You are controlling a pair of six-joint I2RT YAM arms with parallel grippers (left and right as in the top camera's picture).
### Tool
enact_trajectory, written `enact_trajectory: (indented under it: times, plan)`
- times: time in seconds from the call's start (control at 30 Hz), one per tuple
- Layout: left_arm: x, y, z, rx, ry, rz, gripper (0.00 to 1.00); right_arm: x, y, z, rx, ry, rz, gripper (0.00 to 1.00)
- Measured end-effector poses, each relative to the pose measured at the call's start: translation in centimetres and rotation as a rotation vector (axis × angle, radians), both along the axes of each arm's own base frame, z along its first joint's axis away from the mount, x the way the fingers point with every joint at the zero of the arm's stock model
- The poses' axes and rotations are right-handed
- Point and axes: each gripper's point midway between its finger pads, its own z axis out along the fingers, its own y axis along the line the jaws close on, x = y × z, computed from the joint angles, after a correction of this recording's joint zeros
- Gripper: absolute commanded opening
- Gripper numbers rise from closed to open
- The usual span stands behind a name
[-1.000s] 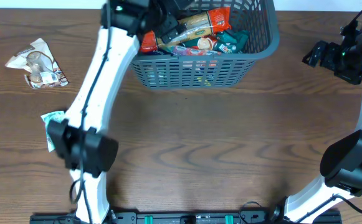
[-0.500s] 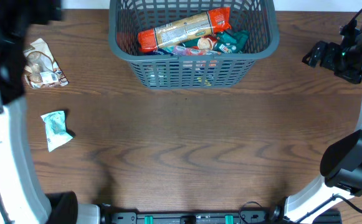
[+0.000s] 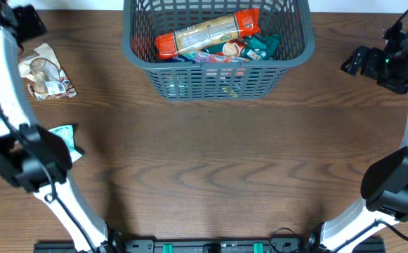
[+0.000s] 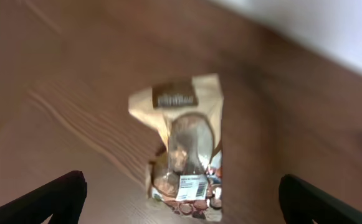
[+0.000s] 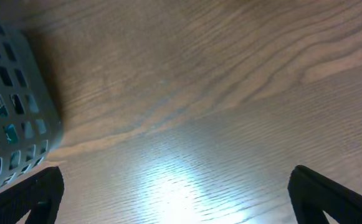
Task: Pack container
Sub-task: 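Reach the left gripper to the crumpled snack wrapper and grasp it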
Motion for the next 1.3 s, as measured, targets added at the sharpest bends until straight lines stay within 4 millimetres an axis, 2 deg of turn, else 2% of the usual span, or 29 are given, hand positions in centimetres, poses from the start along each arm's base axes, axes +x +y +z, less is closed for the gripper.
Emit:
enact_trajectory:
  times: [0.1, 0.47, 0.63, 0.73, 1.0, 1.13, 1.17, 1.3]
  plan:
    - [0.3, 1.0, -4.5, -0.039, 0.071, 0.029, 0.98, 0.1, 0.0, 0.0, -0.001, -0.004, 0.000, 0.99]
    - [-0.6, 3.1, -14.6, -0.163, 0.219, 0.076, 0.99, 0.3, -0.1, 0.1, -0.004, -0.011, 0.000, 0.99]
    - [-1.0, 3.0, -18.2, -0.197, 0.278, 0.083, 0.99, 0.3, -0.1, 0.1, -0.004, -0.012, 0.000, 0.99]
    - [-1.0, 2.6, -19.3, -0.222, 0.288, 0.076, 0.98, 0.3, -0.1, 0.1, -0.005, -0.013, 0.000, 0.99]
    - [-0.3, 2.3, -19.5, -0.238, 0.264, 0.063, 0.99, 0.3, -0.1, 0.1, -0.005, -0.014, 0.000, 0.99]
    - [-0.4, 2.3, -20.4, -0.239, 0.281, 0.048, 0.99, 0.3, -0.1, 0.1, -0.005, -0.014, 0.000, 0.99]
    - [-0.4, 2.2, -20.8, -0.242, 0.287, 0.045, 0.97, 0.3, -0.1, 0.1, -0.005, -0.013, 0.000, 0.99]
    - [-0.3, 2.0, -21.0, -0.252, 0.284, 0.039, 0.67, 0.3, -0.1, 0.1, -0.005, -0.013, 0.000, 0.99]
